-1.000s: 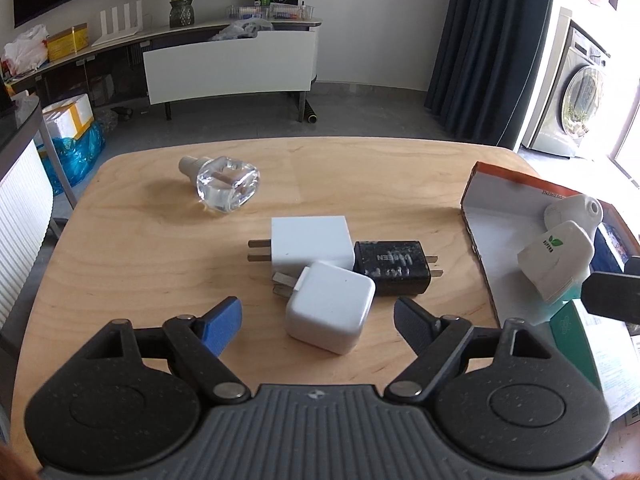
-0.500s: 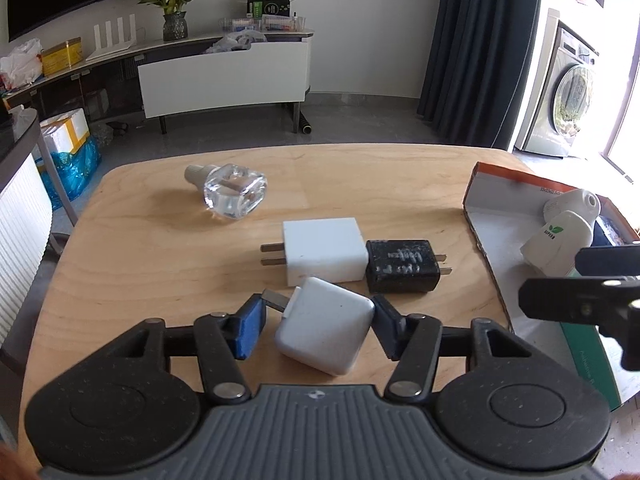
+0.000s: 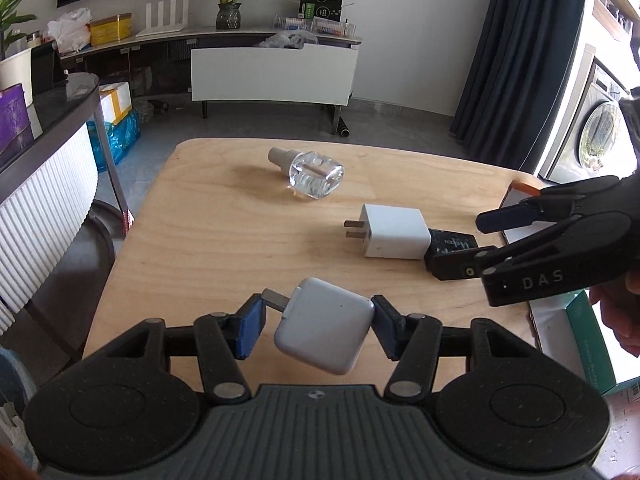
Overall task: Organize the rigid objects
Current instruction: 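Grasp the white cube charger with the left tool while the right tool grasps the black charger, then carry both chargers with both tools toward the cardboard box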
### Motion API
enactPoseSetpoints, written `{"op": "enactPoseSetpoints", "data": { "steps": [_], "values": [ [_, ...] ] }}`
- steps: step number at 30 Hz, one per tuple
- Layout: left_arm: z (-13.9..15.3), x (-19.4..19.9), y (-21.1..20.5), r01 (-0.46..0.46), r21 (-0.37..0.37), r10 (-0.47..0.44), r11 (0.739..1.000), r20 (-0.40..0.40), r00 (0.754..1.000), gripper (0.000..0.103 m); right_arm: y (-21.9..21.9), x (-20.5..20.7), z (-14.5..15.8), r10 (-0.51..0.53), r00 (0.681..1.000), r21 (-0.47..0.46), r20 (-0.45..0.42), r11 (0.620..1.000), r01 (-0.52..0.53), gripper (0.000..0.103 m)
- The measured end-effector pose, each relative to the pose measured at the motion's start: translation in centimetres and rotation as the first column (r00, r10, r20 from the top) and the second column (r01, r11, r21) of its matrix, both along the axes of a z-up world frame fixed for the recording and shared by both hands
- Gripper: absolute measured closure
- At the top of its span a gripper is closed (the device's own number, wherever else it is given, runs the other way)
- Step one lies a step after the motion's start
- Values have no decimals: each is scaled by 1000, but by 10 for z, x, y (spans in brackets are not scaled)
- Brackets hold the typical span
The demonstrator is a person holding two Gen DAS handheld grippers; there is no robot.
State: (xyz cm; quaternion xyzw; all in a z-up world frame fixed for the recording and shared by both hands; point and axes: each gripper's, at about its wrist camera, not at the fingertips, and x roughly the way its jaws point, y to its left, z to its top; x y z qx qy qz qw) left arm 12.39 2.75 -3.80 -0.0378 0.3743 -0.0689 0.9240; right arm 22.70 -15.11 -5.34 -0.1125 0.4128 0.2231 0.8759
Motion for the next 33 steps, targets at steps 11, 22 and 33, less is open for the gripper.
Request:
{"op": "enactPoseSetpoints", "data": {
  "steps": [11, 22, 33],
  "values": [
    [-1, 0, 5, -15, -14, 15, 1000, 5, 1000, 45, -3, -4, -14, 0, 998, 23, -58, 1000, 1, 36],
    [16, -15, -1, -23, -16, 24, 1000, 44, 999, 45, -3, -54, 18, -113, 993, 109, 14, 988, 111, 36],
    [44, -42, -12, -61, -1, 61, 998, 85, 995, 45, -5, -111, 56, -259, 963, 133, 69, 960, 248, 36]
  ]
}}
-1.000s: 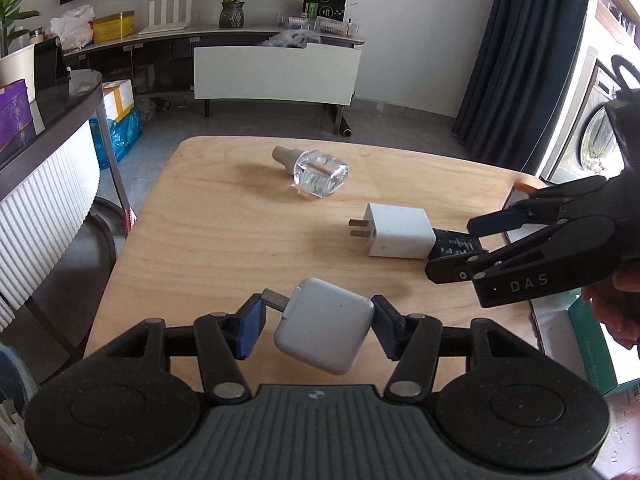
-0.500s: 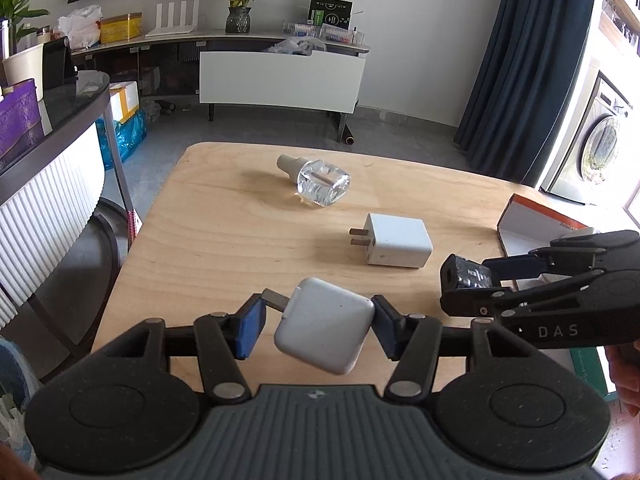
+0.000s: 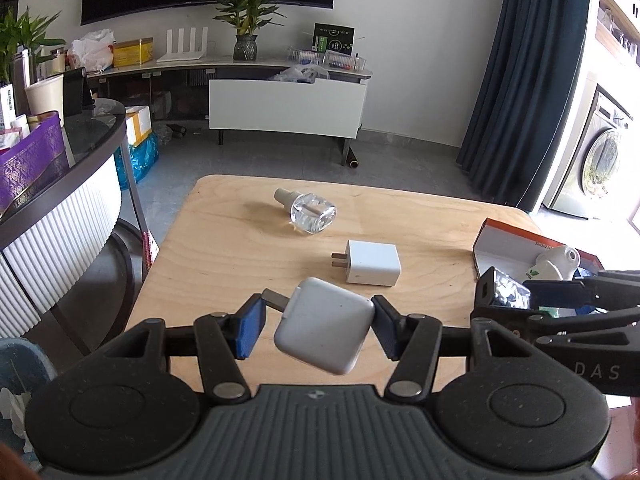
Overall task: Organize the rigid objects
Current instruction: 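Carry both chargers with both tools toward the cardboard box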
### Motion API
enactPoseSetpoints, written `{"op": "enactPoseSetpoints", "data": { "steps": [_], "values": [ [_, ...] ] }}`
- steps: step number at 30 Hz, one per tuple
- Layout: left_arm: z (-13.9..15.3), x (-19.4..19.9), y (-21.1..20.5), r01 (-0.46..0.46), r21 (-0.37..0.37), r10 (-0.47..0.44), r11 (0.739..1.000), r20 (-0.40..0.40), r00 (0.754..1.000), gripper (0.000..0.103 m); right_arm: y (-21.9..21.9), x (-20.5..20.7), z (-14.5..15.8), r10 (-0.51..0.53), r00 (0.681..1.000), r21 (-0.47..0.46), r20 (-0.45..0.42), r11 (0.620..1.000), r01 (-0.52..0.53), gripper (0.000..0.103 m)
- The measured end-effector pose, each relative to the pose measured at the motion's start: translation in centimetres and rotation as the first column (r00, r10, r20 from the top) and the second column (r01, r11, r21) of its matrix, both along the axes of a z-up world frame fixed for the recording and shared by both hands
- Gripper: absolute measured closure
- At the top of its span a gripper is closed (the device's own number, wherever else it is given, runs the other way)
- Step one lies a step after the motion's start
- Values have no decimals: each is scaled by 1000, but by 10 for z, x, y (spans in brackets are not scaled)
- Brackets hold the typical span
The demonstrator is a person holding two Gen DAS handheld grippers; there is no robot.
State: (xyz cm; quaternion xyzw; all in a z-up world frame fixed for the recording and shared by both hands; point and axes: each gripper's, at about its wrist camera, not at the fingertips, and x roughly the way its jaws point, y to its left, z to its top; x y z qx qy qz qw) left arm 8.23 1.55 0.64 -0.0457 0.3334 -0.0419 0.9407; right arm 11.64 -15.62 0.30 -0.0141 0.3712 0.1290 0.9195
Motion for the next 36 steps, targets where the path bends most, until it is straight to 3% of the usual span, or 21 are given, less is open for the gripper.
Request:
{"op": "enactPoseSetpoints", "data": {
  "steps": [6, 17, 36],
  "values": [
    [13, -18, -7, -9, 1, 9, 1000, 22, 1000, 45, -7, -29, 12, -78, 997, 18, 14, 997, 78, 36],
    [26, -48, -23, 8, 7, -9, 1000, 52, 999, 45, -16, -78, 28, -130, 990, 43, 51, 991, 128, 36],
    [34, -77, -42, 37, 22, -38, 999, 96, 995, 45, -38, -119, 39, -202, 975, 69, 92, 978, 196, 36]
  ]
}}
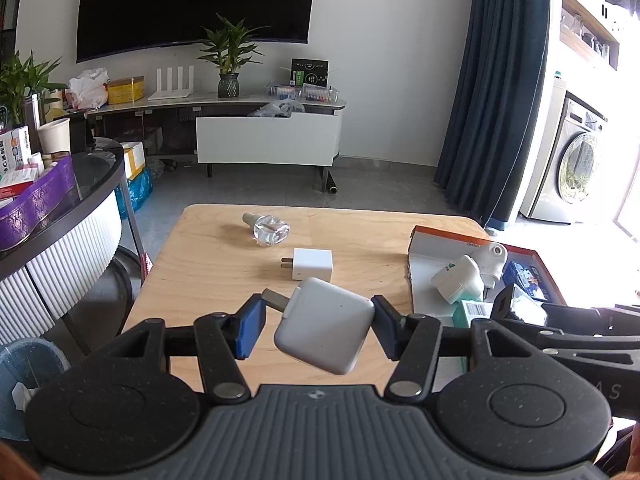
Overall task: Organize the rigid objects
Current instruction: 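Carry both chargers with both tools toward the cardboard box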
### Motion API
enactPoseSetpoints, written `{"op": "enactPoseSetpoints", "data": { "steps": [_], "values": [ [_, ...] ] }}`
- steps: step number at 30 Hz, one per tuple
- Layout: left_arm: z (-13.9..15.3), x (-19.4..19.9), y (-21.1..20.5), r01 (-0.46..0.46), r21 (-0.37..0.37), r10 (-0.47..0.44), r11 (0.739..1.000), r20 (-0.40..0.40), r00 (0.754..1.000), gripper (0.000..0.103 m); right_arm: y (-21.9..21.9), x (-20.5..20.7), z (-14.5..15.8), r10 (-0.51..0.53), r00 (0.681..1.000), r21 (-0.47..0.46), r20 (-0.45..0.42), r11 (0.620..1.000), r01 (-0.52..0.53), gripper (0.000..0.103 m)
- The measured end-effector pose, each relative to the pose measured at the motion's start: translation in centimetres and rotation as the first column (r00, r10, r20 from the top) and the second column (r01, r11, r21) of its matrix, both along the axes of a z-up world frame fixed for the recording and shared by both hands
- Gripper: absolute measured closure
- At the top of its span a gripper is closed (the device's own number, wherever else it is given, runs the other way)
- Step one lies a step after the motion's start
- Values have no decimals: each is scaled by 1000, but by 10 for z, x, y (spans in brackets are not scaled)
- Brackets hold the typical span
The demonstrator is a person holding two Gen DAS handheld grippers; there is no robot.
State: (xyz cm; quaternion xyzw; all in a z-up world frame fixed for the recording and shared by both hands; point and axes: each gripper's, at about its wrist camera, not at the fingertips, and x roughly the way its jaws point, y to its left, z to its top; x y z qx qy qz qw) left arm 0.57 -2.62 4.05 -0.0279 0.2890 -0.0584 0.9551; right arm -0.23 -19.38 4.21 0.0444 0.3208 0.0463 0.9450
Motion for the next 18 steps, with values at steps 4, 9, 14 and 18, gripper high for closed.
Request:
{"op": "enactPoseSetpoints", "data": {
  "steps": [4, 9, 14, 18],
  "values": [
    [0, -1, -8, 18, -4, -18, 1000, 1, 1000, 45, -8, -4, 2, -26, 1000, -1, 9, 1000, 26, 36],
    [1, 0, -19, 50, -5, -50, 999, 4, 999, 45, -19, -8, 5, -59, 998, -6, 19, 998, 59, 36],
    [2, 2, -31, 80, -6, -80, 997, 6, 997, 45, -30, -9, 6, -89, 996, -7, 22, 996, 90, 36],
    [2, 4, -38, 99, -5, -99, 995, 7, 995, 45, -39, -10, 8, -111, 993, -3, 25, 994, 112, 36]
  ]
}}
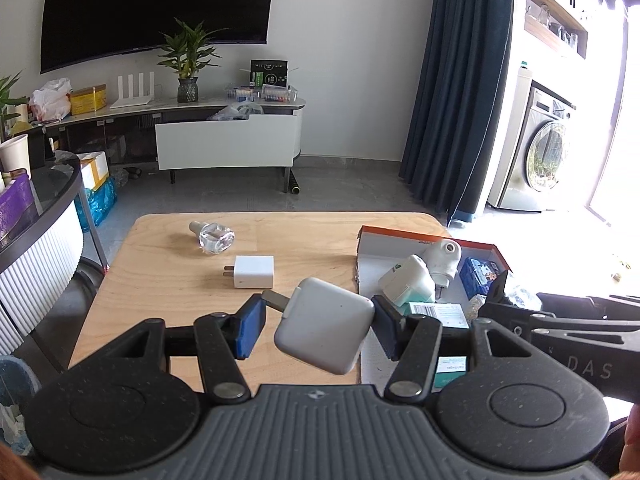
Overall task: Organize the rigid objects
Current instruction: 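Carry both chargers with both tools toward the cardboard box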
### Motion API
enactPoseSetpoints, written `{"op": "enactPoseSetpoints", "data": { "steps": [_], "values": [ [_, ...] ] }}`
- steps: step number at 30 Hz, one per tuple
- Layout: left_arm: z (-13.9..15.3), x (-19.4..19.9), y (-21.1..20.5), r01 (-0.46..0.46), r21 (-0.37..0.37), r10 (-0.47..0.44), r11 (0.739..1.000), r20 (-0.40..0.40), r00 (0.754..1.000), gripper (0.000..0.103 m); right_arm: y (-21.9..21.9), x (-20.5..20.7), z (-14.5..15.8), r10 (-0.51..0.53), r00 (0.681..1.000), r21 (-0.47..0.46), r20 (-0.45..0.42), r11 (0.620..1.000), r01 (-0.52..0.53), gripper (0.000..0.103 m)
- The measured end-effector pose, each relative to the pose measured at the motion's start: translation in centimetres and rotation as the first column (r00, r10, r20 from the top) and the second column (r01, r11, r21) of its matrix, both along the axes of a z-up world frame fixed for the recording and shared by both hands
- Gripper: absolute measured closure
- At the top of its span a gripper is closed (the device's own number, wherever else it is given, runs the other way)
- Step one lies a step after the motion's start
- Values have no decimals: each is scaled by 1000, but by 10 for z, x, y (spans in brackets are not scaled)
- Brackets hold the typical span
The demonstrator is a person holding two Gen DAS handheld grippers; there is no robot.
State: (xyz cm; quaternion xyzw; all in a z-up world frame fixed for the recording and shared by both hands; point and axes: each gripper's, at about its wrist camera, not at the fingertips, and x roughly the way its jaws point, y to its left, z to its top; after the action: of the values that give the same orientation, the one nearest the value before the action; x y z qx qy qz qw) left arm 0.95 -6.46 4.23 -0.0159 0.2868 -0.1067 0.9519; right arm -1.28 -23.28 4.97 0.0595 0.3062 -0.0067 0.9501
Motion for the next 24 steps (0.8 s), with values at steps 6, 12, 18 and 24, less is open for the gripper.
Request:
{"op": "enactPoseSetpoints", "data": {
  "steps": [6, 12, 18, 24],
  "values": [
    [1, 4, -10, 22, 2, -22, 1000, -1, 1000, 45, -9, 0, 0, -21, 1000, 1, 2, 1000, 21, 36],
    [1, 8, -21, 44, 0, -44, 999, -6, 999, 45, -18, -3, 1, -46, 999, -1, 7, 999, 46, 36],
    [1, 9, -35, 79, 1, -79, 997, -8, 997, 45, -30, -5, 1, -77, 997, -3, 7, 997, 77, 36],
    [-1, 9, -50, 116, 4, -116, 993, -12, 993, 45, -44, -6, 1, -109, 994, -1, 6, 994, 109, 36]
  ]
}}
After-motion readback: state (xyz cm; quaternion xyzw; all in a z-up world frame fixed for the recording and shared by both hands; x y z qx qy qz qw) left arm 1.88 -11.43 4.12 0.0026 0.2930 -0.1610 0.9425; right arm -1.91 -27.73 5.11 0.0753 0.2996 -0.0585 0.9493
